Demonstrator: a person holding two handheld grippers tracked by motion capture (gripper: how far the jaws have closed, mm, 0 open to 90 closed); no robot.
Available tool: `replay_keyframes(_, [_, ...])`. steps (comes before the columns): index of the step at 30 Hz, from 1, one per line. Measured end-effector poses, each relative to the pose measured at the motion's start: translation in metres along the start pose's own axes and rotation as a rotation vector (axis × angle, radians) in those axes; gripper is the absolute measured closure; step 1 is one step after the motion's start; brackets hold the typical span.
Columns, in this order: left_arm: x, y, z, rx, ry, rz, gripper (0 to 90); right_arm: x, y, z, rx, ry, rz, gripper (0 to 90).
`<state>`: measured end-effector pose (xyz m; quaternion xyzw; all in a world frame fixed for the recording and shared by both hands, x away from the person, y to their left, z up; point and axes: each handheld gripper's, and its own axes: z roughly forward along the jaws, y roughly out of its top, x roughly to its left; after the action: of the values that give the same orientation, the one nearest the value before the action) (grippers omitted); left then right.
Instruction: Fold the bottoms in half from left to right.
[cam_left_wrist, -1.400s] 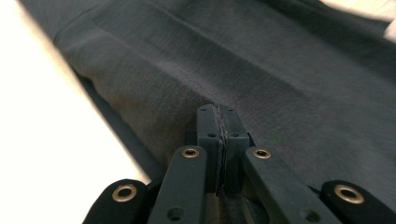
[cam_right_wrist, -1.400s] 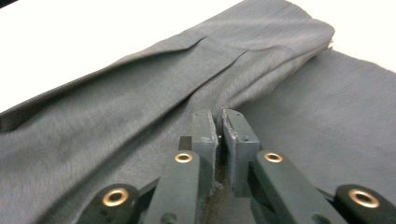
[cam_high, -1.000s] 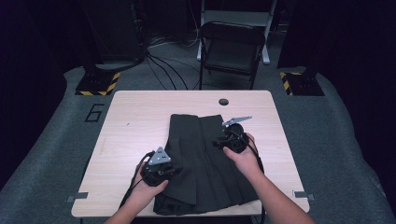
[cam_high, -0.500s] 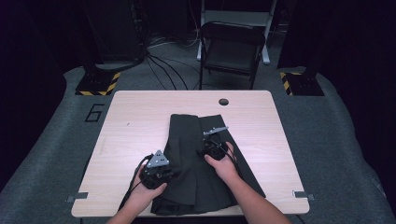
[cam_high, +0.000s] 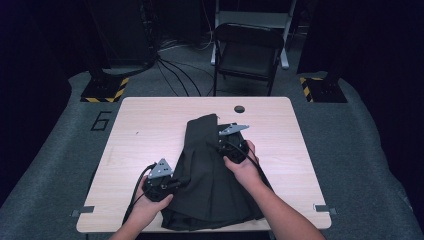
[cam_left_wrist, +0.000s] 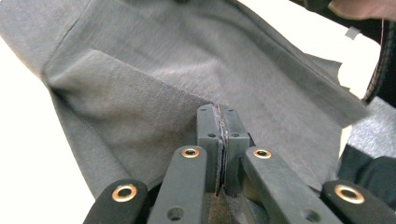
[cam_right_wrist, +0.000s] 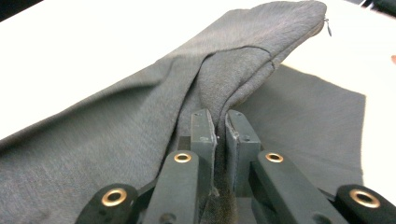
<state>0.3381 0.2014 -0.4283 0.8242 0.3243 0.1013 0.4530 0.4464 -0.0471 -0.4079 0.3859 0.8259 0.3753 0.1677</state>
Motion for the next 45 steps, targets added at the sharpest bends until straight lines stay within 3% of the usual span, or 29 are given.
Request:
replay_keyframes(1, [-0.003,0.004,0.004,-0.002,-0.01,0.009,89.1,-0.006,0.006,-0.012,0.012,-0.026,-0.019,82.9])
replay_keyframes(2, [-0.003,0.004,0.004,-0.002,-0.01,0.009,89.1,-0.006,0.006,-0.012,0.012,-0.026,-0.019,82.9])
replay_keyframes(3, [-0.006,0.006,0.007,0.0,-0.021,0.013,89.1,-0.017,0.007,-0.018,0.016,-0.059,-0.011,82.9])
replay_keyframes(4, [-0.012,0.01,0.018,0.006,-0.041,0.023,88.9,-0.024,0.007,-0.021,0.047,-0.065,0.004,82.9])
replay_keyframes(5, [-0.012,0.01,0.018,0.006,-0.041,0.023,88.7,-0.032,0.006,-0.021,0.065,-0.072,0.026,82.9])
replay_keyframes(6, [-0.019,0.012,0.034,0.027,-0.061,0.03,88.0,-0.04,0.004,-0.021,0.081,-0.083,0.052,82.9])
replay_keyframes(7, [-0.019,0.012,0.034,0.027,-0.061,0.03,87.1,-0.04,0.004,-0.021,0.081,-0.083,0.052,82.9])
replay_keyframes(8, [-0.024,0.011,0.046,0.044,-0.061,0.04,86.0,-0.056,-0.007,-0.015,0.137,-0.109,0.088,82.8])
replay_keyframes(9, [-0.028,0.009,0.063,0.082,-0.078,0.039,84.6,-0.061,-0.012,-0.011,0.153,-0.116,0.097,82.8])
replay_keyframes(11, [-0.033,0.004,0.08,0.12,-0.093,0.031,79.9,-0.071,-0.027,0.001,0.191,-0.131,0.115,82.4])
replay_keyframes(12, [-0.033,0.004,0.08,0.12,-0.093,0.031,76.3,-0.071,-0.027,0.001,0.191,-0.131,0.115,82.4])
replay_keyframes(15, [-0.042,-0.003,0.095,0.157,-0.122,0.019,71.1,-0.083,-0.052,0.021,0.241,-0.126,0.164,80.0])
replay_keyframes(17, [-0.048,-0.008,0.098,0.185,-0.129,0.047,66.9,-0.089,-0.069,0.035,0.261,-0.111,0.206,76.2])
replay_keyframes(21, [-0.044,-0.01,0.087,0.161,-0.133,0.029,59.1,-0.09,-0.078,0.037,0.241,-0.103,0.211,72.7])
replay_keyframes(26, [-0.033,-0.01,0.066,0.107,-0.103,0.003,49.7,-0.088,-0.078,0.025,0.228,-0.107,0.187,60.2])
replay_keyframes(27, [-0.025,-0.012,0.056,0.088,-0.065,-0.001,48.2,-0.087,-0.08,0.013,0.209,-0.103,0.173,54.3])
replay_keyframes(29, [-0.014,-0.016,0.048,0.078,-0.033,-0.027,45.5,-0.084,-0.086,-0.002,0.182,-0.094,0.149,51.1])
replay_keyframes(32, [-0.001,-0.021,0.043,0.078,-0.002,-0.061,43.4,-0.078,-0.094,-0.016,0.158,-0.087,0.118,46.9])
replay_keyframes(34, [0.014,-0.029,0.041,0.081,0.045,-0.092,41.3,-0.07,-0.11,-0.035,0.134,-0.056,0.101,44.1])
replay_keyframes(36, [0.019,-0.031,0.042,0.086,0.053,-0.095,40.8,-0.064,-0.118,-0.042,0.13,-0.038,0.124,43.3])
replay_keyframes(38, [0.026,-0.035,0.046,0.086,0.042,-0.142,40.2,-0.058,-0.128,-0.047,0.144,-0.024,0.128,42.4])
replay_keyframes(41, [0.028,-0.039,0.057,0.092,0.04,-0.18,39.6,-0.054,-0.135,-0.047,0.17,-0.026,0.116,42.6])
replay_keyframes(42, [0.03,-0.039,0.06,0.1,0.035,-0.18,39.1,-0.051,-0.142,-0.044,0.2,-0.051,0.105,49.0])
replay_keyframes(43, [0.03,-0.04,0.063,0.106,0.038,-0.187,39.1,-0.051,-0.142,-0.044,0.2,-0.051,0.105,49.0])
replay_keyframes(44, [0.032,-0.041,0.07,0.119,0.033,-0.203,37.9,-0.051,-0.151,-0.04,0.233,-0.031,0.119,63.1])
replay_keyframes(45, [0.032,-0.041,0.07,0.119,0.033,-0.203,37.7,-0.051,-0.151,-0.04,0.233,-0.031,0.119,63.1])
